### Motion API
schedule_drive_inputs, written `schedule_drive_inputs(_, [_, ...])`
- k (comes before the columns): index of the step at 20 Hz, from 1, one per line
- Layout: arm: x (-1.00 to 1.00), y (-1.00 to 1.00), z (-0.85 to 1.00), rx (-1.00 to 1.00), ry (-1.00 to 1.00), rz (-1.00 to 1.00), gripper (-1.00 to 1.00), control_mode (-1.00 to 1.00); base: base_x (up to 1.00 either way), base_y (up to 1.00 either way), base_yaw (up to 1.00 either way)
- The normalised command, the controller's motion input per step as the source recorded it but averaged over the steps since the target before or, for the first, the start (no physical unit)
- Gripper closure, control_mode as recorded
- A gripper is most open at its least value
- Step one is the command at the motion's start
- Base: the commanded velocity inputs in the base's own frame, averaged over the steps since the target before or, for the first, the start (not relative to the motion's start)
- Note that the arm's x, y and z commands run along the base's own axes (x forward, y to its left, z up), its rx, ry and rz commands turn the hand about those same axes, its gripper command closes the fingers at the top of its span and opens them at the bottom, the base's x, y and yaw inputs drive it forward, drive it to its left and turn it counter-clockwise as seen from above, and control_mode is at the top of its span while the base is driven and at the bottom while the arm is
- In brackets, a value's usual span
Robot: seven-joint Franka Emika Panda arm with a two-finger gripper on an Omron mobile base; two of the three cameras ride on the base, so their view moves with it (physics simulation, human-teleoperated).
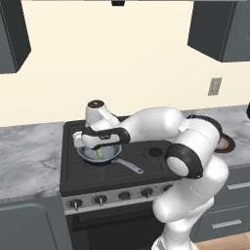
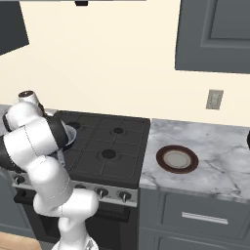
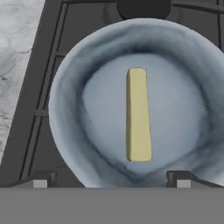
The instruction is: Pick up the butter stick and place it in the pan. Then turn on the burner for the pan.
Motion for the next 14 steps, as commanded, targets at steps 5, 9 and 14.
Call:
schedule_drive_inputs(5, [-0.45,0.02,0.08,0.09,-0.20,0.00,-1.00,-1.00,0.00,0.00,0.00])
schedule_drive_inputs(9, [-0.46,0.16,0.05,0.07,-0.24,0.00,-1.00,-1.00,0.00,0.00,0.00])
schedule_drive_inputs(14, [-0.45,0.20,0.00,0.07,-0.25,0.00,-1.00,-1.00,0.00,0.00,0.00])
